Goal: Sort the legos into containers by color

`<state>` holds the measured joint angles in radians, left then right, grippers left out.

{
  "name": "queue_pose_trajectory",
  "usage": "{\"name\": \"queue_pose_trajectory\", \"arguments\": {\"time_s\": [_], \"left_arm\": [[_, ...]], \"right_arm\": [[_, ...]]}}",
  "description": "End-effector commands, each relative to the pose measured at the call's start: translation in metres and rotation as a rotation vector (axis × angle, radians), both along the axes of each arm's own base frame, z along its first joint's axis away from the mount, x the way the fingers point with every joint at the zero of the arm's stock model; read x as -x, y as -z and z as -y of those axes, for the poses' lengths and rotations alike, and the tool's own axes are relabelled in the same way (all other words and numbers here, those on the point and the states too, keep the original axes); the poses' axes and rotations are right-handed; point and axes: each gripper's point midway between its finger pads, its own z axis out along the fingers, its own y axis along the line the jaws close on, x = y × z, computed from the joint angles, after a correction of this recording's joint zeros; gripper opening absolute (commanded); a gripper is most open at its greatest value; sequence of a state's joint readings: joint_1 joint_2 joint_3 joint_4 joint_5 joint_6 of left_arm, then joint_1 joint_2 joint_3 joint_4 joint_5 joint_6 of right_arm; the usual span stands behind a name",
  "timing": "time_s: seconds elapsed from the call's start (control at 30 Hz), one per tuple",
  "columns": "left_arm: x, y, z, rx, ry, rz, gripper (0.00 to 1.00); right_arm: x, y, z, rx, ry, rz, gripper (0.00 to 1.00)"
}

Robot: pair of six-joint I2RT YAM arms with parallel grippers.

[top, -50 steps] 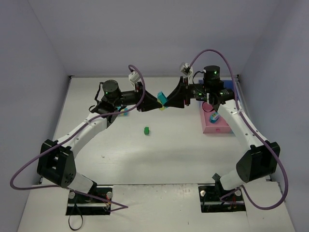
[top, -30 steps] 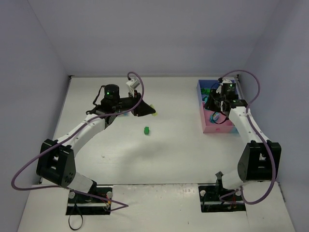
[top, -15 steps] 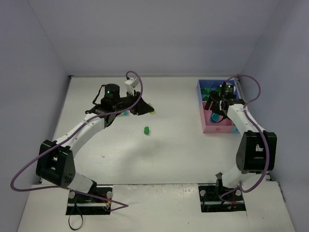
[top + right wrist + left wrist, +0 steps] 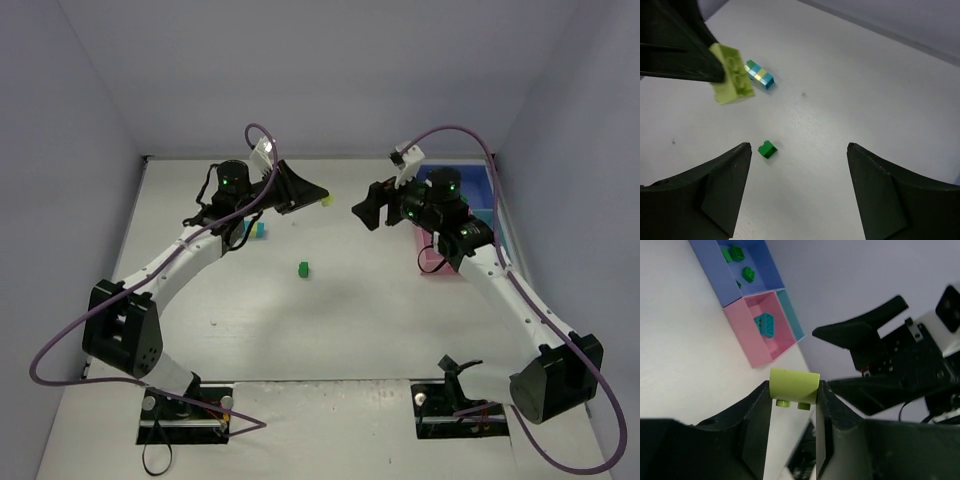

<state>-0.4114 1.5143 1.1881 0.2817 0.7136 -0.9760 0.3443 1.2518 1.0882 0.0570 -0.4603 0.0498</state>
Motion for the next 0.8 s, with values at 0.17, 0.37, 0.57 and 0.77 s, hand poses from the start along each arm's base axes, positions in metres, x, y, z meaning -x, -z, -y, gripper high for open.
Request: {"name": "queue_pose_trajectory", "arguments": {"time_s": [0.17, 0.37, 0.57, 0.77], "left_arm": [[-0.004, -0.073, 0.013, 0.273, 0.007, -0.037, 0.00], [0.009, -0.078, 0.022, 0.278, 0.048, -0.048, 0.00], [0.015, -0.079, 0.024, 0.283, 0.058, -0.060, 0.00], [0.021, -0.078, 0.026, 0.278, 0.071, -0.069, 0.00]], "right_arm": [[0.008, -0.077, -0.051, -0.066, -0.218, 0.244, 0.75], [0.002, -0.078, -0.070, -0.061, -0.262, 0.254, 0.74], [-0.004, -0.073, -0.077, -0.045, -0.270, 0.254, 0.65], [-0.007, -0.076, -0.077, -0.050, -0.258, 0.266, 0.33]]}}
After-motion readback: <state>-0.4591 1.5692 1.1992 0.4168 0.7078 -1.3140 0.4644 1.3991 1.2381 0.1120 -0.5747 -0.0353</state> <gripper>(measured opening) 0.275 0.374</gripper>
